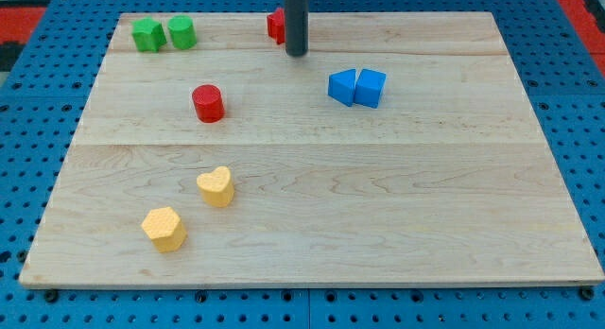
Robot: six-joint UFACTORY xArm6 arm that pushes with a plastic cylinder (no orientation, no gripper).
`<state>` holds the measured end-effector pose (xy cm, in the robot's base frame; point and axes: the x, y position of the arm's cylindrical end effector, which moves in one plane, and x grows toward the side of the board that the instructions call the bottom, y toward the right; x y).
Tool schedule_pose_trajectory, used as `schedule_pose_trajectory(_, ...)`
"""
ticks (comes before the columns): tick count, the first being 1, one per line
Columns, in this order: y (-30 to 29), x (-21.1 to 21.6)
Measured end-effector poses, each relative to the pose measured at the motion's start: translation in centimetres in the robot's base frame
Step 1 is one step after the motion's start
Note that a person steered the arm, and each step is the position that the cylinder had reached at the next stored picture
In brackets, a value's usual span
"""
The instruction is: Move the red blocks to the top of the board
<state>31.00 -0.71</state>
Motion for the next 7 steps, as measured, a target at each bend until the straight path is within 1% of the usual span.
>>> schedule_pose_trajectory(1, -0.4, 8.4)
schedule_pose_trajectory(2, -4.6, 11.9)
schedule_pose_trajectory(3, -9.5, 10.4)
schedule_pose_trajectory(4, -9.5, 6.9)
schedule_pose_trajectory(5, -10.2, 10.8)
schedule_pose_trajectory(6, -12.7, 7.4)
schedule_pose_trajectory(7, -12.7, 3.2)
